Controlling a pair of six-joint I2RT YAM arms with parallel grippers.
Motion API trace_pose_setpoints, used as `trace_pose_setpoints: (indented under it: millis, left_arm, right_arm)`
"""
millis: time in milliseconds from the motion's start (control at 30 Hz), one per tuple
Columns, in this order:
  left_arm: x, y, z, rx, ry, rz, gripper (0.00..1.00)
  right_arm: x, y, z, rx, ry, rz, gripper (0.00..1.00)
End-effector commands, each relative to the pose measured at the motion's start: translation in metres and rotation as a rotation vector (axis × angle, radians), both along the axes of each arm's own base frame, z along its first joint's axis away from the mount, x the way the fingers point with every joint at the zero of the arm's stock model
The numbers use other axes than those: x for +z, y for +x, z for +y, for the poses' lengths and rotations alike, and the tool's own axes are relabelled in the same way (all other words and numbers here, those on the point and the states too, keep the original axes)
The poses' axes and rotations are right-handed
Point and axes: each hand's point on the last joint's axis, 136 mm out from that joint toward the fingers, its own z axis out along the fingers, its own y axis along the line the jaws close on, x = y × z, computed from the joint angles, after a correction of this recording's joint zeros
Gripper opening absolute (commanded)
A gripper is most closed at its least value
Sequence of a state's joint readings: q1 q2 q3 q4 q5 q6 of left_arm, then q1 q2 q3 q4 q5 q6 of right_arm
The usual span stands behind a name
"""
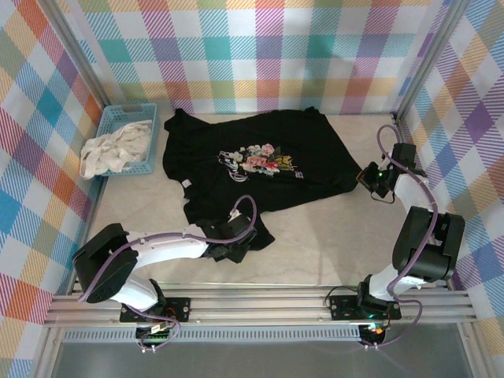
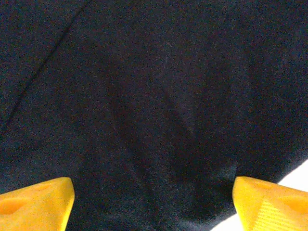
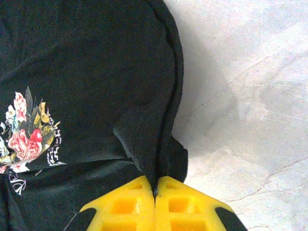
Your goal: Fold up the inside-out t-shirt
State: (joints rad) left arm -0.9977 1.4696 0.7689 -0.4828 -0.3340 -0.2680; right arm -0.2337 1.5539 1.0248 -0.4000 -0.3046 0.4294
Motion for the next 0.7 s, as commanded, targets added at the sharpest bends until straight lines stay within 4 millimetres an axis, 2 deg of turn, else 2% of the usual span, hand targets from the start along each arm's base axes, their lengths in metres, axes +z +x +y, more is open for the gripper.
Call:
trace_pose_setpoints:
  millis: [0,233,367,533,667]
  left_arm:
    - [0.001,-0.014,-0.005,-0.030,-0.005,0.047,0.84]
    - [0.024,-0.021,-0.001,0.047,-0.112,0.022,0.84]
    - [0.014,-0.028,0.009,0.051,-0.052,0.055,0.84]
    - [-0.002,-0.034,0.003,0.018,-0.018,0.102,0.84]
    - [-0.012,-0.030,0.004,0.014,0.026,0.099,0.73]
  right_arm:
    - [0.004,0.000,0.008,0.040,0.010,-0.027,0.03]
    - [0.003,-0.001,0.009,0.044,0.011,-0.024,0.03]
    - [0.002,0.000,0.010,0.048,0.017,-0.024,0.03]
    - [0.000,0.002,0.012,0.055,0.035,-0.022,0.03]
    - [0.000,0.002,0.012,0.056,0.036,-0.020,0.03]
